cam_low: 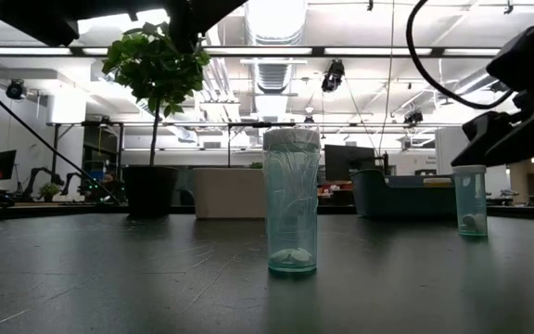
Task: Pick and place medicine bottles into bin by pill shape (circle, oval)
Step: Put the blue tablet bottle into the white bin
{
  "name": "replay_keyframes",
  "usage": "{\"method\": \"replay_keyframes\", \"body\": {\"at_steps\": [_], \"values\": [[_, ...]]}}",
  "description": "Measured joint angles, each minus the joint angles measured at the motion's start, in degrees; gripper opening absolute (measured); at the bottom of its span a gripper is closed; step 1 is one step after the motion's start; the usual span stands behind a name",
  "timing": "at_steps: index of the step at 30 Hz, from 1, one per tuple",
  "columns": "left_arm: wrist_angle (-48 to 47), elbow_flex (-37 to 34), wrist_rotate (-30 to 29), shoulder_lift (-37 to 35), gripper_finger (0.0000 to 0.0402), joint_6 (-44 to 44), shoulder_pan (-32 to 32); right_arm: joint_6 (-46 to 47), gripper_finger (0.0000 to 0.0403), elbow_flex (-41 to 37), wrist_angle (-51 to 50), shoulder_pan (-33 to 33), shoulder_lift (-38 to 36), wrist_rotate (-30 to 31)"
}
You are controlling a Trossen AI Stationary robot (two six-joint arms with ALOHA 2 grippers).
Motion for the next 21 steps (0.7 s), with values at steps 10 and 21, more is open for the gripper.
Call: {"method": "replay_keyframes", "body": {"at_steps": [10,21], "values": [[0.01,-0.01,-0.67,0.00,0.0302,0.06,0.02,-1.85,0.0235,3.15,2.15,0.00,8.43,0.43],[0.00,-0.01,-0.69,0.00,0.0302,0.08,0.04,-1.92,0.0183,5.20,1.53,-0.02,12.51,0.59]]}}
